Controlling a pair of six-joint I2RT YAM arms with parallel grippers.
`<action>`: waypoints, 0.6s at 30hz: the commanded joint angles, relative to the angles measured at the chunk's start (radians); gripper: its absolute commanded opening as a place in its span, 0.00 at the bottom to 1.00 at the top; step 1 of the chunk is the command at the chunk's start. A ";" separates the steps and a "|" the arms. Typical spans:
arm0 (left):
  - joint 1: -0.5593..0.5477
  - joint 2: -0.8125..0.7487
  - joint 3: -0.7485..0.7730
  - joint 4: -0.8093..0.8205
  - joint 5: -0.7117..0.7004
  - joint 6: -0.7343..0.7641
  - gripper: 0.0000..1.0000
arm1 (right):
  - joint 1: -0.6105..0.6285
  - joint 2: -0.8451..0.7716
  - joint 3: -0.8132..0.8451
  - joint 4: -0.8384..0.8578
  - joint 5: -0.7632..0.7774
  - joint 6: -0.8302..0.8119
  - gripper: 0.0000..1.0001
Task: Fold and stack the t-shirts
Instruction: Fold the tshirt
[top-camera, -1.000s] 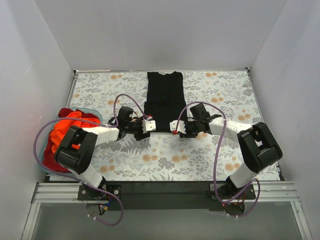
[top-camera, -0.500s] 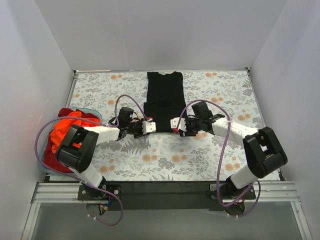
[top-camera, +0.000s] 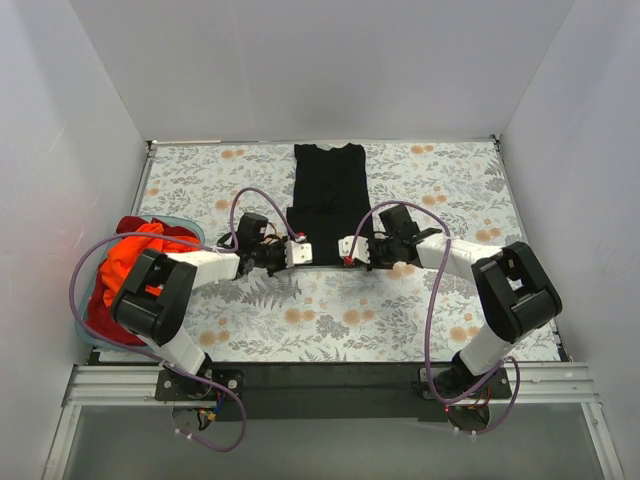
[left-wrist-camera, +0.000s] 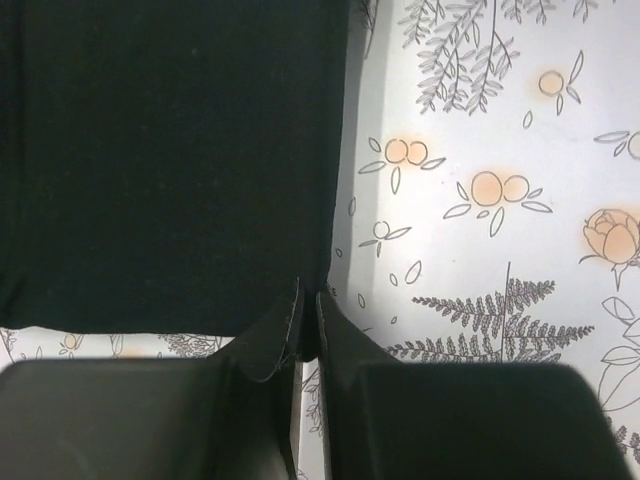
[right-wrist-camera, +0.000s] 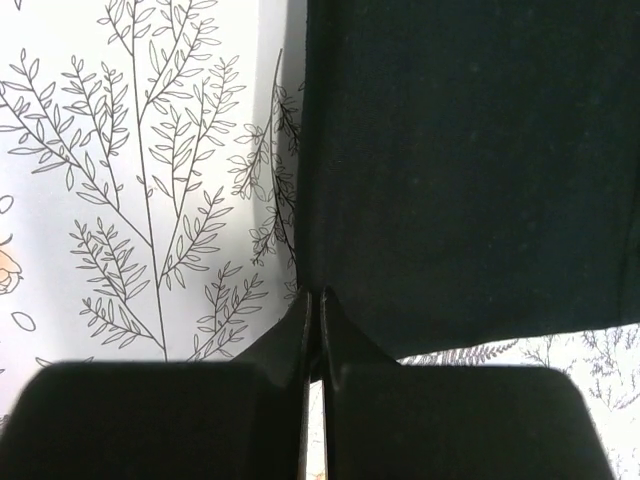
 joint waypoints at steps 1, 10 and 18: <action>0.011 -0.030 0.086 -0.094 0.041 -0.050 0.00 | -0.010 -0.069 0.040 0.001 0.005 0.053 0.01; 0.060 -0.085 0.329 -0.299 0.113 -0.038 0.00 | -0.056 -0.146 0.265 -0.233 -0.067 0.086 0.01; 0.005 -0.298 0.252 -0.622 0.205 0.088 0.00 | -0.033 -0.348 0.175 -0.414 -0.117 0.090 0.01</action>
